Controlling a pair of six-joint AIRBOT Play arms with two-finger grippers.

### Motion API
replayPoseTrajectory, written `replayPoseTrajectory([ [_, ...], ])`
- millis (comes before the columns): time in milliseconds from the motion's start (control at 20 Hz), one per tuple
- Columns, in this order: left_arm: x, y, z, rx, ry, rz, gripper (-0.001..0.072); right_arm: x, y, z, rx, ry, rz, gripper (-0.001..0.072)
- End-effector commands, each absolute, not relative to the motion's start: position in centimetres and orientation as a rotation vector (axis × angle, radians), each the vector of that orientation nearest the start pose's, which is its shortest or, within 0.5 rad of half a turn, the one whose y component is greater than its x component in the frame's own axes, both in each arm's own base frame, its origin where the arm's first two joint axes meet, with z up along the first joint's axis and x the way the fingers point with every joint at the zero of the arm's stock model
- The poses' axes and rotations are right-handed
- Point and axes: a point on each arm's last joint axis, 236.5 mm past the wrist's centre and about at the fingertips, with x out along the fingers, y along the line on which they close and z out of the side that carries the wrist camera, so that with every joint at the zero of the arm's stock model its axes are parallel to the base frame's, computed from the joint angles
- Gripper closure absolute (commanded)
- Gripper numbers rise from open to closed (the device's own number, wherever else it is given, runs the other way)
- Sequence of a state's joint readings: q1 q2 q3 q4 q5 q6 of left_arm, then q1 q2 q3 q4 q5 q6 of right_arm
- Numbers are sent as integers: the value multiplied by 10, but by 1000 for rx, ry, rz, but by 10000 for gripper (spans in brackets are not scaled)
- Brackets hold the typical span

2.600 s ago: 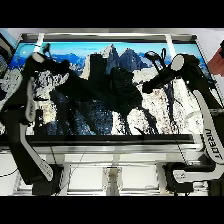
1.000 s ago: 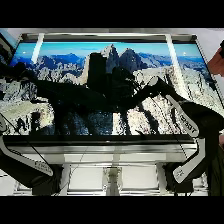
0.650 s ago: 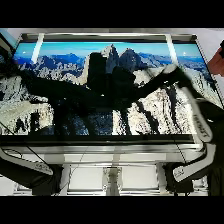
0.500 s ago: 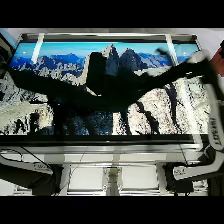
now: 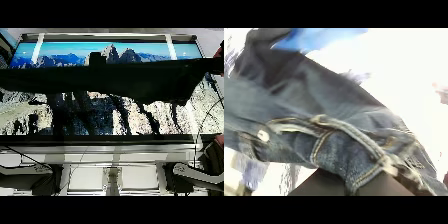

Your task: Fold the clothes and pants, and hang the long-sleeved shirts on hangers.

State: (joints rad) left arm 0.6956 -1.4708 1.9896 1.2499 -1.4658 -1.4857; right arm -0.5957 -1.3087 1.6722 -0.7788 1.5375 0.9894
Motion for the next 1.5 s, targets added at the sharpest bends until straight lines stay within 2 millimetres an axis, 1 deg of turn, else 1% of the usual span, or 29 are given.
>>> replayPoseTrajectory([
  [0, 376, 254, 214, -396, 900, 403, 673, 392, -130, 217, 315, 792, 175, 701],
  [50, 373, 255, 210, -406, 918, 404, 673, 389, -146, 210, 323, 816, 101, 701],
  [100, 371, 254, 205, -414, 938, 401, 674, 386, -157, 205, 327, 836, 50, 701],
  [150, 371, 253, 199, -430, 953, 401, 673, 386, -160, 203, 339, 840, 36, 701],
  [200, 374, 249, 191, -448, 970, 382, 673, 391, -154, 202, 362, 834, 55, 701],
  [300, 389, 230, 174, -504, 992, 295, 673, 405, -136, 198, 385, 838, 112, 702],
  [400, 413, 206, 160, -563, 1003, 185, 673, 424, -123, 184, 408, 857, 130, 702],
  [450, 427, 196, 156, -579, 988, 144, 673, 436, -120, 178, 421, 854, 133, 703],
  [550, 455, 189, 159, -583, 915, 113, 673, 457, -123, 175, 457, 836, 116, 702],
  [600, 467, 189, 164, -578, 867, 111, 673, 464, -127, 180, 465, 821, 107, 702],
  [700, 486, 182, 181, -584, 772, 75, 673, 474, -133, 200, 423, 770, 108, 703],
  [800, 504, 162, 204, -573, 675, -43, 673, 477, -135, 228, 338, 711, 122, 703],
  [850, 506, 155, 209, -558, 658, -79, 674, 475, -135, 235, 314, 703, 122, 702],
  [900, 504, 152, 202, -527, 690, -83, 674, 470, -136, 232, 298, 730, 119, 703],
  [950, 496, 150, 185, -485, 766, -68, 673, 460, -138, 215, 286, 804, 109, 702],
  [1000, 485, 149, 163, -439, 858, -49, 674, 447, -143, 194, 274, 892, 91, 702],
  [1050, 476, 142, 146, -409, 923, -73, 674, 434, -145, 172, 258, 974, 89, 702],
  [1150, 465, 131, 117, -428, 976, -96, 674, 418, -146, 138, 258, 1047, 68, 702],
  [1200, 458, 128, 102, -435, 989, -92, 675, 409, -150, 123, 254, 1070, 34, 702],
  [1250, 448, 125, 85, -440, 1007, -83, 675, 396, -157, 103, 249, 1102, -12, 702],
  [1350, 420, 124, 47, -441, 1058, -41, 674, 364, -161, 66, 280, 1154, -52, 702],
  [1450, 384, 126, 9, -416, 1131, 6, 674, 328, -167, 34, 331, 1199, -88, 702],
])
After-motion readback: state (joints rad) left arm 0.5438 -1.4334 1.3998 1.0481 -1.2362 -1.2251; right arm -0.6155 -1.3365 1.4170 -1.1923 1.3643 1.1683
